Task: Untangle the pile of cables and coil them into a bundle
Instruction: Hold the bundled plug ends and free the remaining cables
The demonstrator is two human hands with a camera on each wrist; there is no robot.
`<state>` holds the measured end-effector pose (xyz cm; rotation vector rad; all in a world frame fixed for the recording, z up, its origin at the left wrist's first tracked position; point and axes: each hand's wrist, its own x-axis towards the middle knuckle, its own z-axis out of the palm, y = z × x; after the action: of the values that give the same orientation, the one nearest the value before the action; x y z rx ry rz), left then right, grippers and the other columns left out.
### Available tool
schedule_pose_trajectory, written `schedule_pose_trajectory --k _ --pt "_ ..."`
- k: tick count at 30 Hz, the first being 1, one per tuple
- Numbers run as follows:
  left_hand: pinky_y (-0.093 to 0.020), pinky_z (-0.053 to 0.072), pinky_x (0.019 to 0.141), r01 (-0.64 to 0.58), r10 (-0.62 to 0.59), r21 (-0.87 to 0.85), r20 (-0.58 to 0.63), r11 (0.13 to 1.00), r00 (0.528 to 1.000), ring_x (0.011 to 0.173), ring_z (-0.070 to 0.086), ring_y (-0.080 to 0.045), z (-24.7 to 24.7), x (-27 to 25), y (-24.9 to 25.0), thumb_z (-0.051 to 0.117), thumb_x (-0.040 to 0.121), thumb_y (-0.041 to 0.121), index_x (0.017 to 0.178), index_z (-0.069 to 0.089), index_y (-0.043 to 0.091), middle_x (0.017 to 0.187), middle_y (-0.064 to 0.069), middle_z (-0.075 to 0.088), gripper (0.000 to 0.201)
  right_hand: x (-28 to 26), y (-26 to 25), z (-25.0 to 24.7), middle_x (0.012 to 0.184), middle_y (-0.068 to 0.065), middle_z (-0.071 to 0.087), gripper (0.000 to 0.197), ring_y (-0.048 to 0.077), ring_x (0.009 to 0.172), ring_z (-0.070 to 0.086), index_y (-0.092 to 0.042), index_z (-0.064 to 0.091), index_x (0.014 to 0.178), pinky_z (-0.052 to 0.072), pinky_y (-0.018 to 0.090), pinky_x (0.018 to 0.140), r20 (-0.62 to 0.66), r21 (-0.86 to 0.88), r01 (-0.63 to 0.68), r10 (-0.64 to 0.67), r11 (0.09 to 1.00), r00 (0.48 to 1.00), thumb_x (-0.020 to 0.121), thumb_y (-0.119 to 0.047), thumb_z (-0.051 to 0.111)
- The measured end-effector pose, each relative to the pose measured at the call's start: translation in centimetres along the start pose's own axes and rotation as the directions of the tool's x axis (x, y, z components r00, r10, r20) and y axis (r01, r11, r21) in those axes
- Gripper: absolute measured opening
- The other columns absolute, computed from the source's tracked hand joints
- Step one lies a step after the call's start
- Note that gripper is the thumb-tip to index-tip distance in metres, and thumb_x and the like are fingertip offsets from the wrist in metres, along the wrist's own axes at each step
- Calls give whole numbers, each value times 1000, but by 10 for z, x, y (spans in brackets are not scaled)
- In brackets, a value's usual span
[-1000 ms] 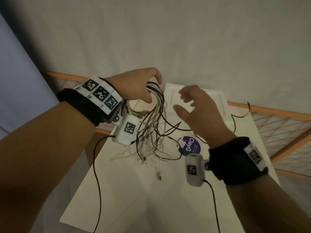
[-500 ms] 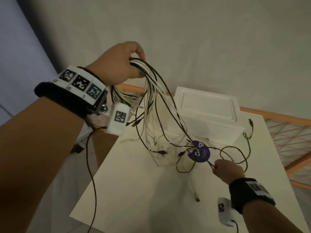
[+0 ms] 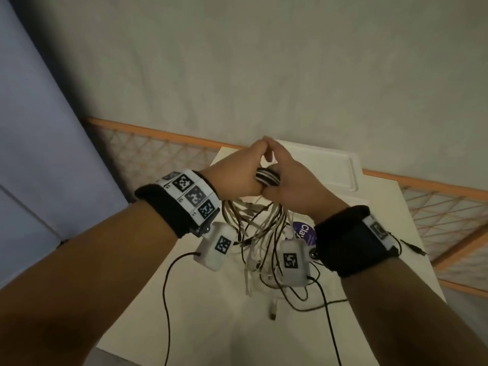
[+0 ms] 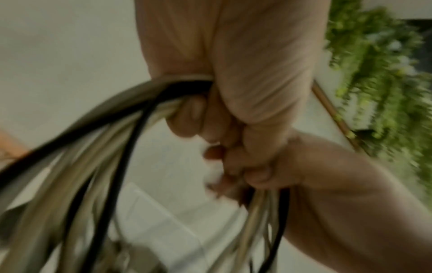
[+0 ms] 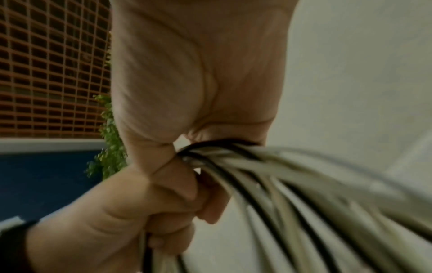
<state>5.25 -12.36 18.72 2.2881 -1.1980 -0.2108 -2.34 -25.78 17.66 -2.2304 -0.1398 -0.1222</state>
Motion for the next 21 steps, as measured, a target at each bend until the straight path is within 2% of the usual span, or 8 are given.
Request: schedule_pose_trajectory --k 2,4,6,9,12,15,18,21 --pt "-14 34 44 64 -58 -66 92 996 994 58 49 -9 1 -4 -8 67 77 2 113 36 10 75 -1 54 48 2 2 4 82 10 64 69 15 66 59 -19 29 139 45 29 61 27 -104 -10 13 994 1000 79 -2 58" --pt "-12 35 46 103 -96 -45 140 994 986 64 51 -12 4 -9 -17 68 77 4 107 38 12 80 0 54 43 6 4 11 91 6 67 52 18 78 62 -15 42 131 49 33 71 41 -227 -6 16 974 999 82 -6 56" --pt "-13 39 55 109 -108 -6 120 994 987 77 52 -16 9 -17 -27 73 77 13 107 44 10 87 1 52 41 10 7 17 101 6 66 34 22 89 62 -10 55 118 49 37 79 36 -343 0 13 939 999 84 -11 54" --pt "-27 46 76 213 -216 -72 -31 974 976 89 53 -16 17 -36 -49 79 73 38 108 52 16 100 -1 54 49 14 18 17 86 12 62 16 28 80 58 -2 59 90 46 40 71 -7 -430 -59 63 901 998 88 -15 49" --pt "-34 45 68 408 -455 -302 -103 861 884 66 54 -19 35 -50 -58 62 78 62 71 54 13 71 -4 55 49 14 28 17 80 10 57 18 26 76 55 -3 53 85 38 35 63 -123 -419 -122 77 900 989 92 -18 47" --pt "-31 43 65 508 -451 -776 327 373 830 61 53 -18 63 -48 -45 52 79 67 70 62 10 67 -6 59 58 12 27 33 84 9 59 15 25 77 56 -5 53 92 40 33 64 -147 -419 -82 22 904 989 93 -19 47" --pt "-29 41 68 328 -448 -937 347 -122 824 67 54 -17 76 -31 -42 59 86 42 81 63 13 75 -4 60 30 4 30 58 88 10 63 15 28 80 60 -7 51 101 43 34 65 -65 -429 -57 32 902 997 95 -19 45" --pt "-29 48 64 134 -564 -869 419 -477 712 57 57 -18 76 -18 -47 63 85 21 71 57 8 64 -5 58 20 -8 46 79 98 12 65 29 31 88 62 -10 46 123 48 36 73 -13 -475 -65 67 878 998 97 -23 43"
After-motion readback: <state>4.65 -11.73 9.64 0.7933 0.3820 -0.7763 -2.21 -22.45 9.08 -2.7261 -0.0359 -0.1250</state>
